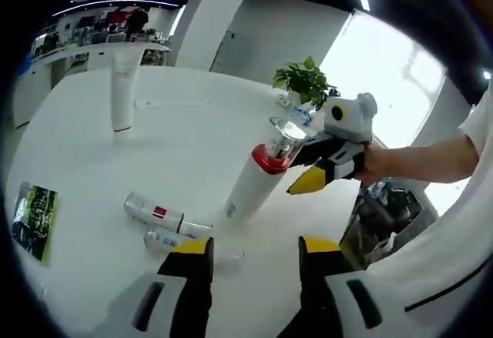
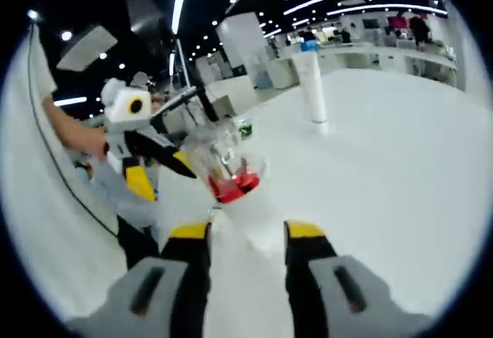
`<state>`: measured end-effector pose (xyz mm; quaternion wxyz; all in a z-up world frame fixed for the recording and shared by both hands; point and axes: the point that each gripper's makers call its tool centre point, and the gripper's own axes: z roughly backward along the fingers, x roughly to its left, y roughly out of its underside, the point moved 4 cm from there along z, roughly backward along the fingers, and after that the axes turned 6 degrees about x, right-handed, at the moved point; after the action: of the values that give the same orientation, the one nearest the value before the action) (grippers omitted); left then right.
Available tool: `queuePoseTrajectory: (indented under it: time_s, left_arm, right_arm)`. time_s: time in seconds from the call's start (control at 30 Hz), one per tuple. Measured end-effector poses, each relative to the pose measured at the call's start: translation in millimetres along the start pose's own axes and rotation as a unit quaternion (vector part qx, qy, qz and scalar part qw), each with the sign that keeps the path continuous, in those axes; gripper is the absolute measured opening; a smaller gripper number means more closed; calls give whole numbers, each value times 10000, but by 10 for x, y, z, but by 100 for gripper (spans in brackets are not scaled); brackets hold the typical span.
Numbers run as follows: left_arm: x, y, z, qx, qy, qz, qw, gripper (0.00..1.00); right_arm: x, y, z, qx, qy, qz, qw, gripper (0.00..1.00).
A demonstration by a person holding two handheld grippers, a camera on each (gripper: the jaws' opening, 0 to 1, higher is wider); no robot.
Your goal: Arrange the skincare products in the storage area until every visible bottle or jar stands upright without overlapping.
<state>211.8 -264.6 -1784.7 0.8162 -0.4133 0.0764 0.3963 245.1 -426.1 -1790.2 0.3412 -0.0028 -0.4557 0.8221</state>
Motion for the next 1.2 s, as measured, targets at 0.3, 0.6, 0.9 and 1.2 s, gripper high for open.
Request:
queuePoseTrajectory:
  time_s: [0.3,0.6,0.9,1.2]
  left_arm:
    - [74,-131,-98,12,72,-303,9995,45]
    - [121,-189,-223,150,342,-111,9992,59]
    - [148,-192,-268,198,398,-286,9986,54]
    - [192,-112,-153,194,379,-509,9978,54]
  right_arm:
    - [65,157,109,578,744,122,9955,39]
    - [97,-28,223,633,1011,293,9924,35]
    - [235,-491,279,917,808,971,9877,46]
    - [281,-691,42,2506,466,1987,9463,45]
